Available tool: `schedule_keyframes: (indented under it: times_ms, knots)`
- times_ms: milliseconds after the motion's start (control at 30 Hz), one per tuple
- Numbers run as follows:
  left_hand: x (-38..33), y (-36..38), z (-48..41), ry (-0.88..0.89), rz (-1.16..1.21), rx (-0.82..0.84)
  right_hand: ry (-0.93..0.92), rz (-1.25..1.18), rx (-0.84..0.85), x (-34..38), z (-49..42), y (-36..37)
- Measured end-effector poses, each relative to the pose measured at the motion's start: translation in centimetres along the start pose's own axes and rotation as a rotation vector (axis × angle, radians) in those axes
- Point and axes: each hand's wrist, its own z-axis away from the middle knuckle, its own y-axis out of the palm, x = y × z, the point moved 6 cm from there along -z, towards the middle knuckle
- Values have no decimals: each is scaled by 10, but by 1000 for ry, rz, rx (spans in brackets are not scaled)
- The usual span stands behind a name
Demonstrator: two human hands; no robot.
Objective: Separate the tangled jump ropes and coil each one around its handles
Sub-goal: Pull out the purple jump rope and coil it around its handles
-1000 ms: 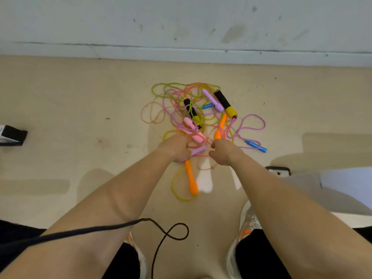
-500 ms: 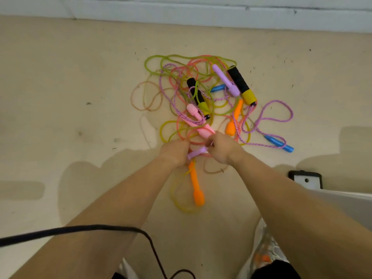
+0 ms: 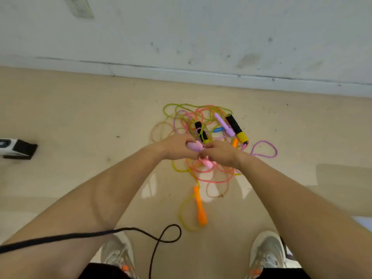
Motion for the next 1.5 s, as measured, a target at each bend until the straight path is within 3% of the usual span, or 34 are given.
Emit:
schedule_keyframes:
  times_ms: [333,500,667,800,933,1033,1133,1267,1500]
  knots:
    - [-13,-81,86,-77,-191,-244,-111,-929,-232,69,125,-102]
    - [-44,-105,118,-16,365,-353,7,-596,-493,67,152,-118]
    - [-110,-108,137,158,748,-256,-86,-799,-350,81,141,-79]
    - [-122,-115,138,173,1104,-268,-187,-914,-85,108,133,-46]
    - [-100,-124,131,119,1278,-437,-249,-846,-167,104,120,-40]
    - [-87,-119,121,74,1145,-462,-271,-852,-184,102,113,-45]
    - [-88,-98,109,31,798,-312,-260,-1105,-128,109,112,-58]
    - [-107,-67,100,234,554,-80,-252,-1411,-46,117,117,-78]
    - [-81,-64,85,260,111,-216,-291,-1670,-1,113,127,-96]
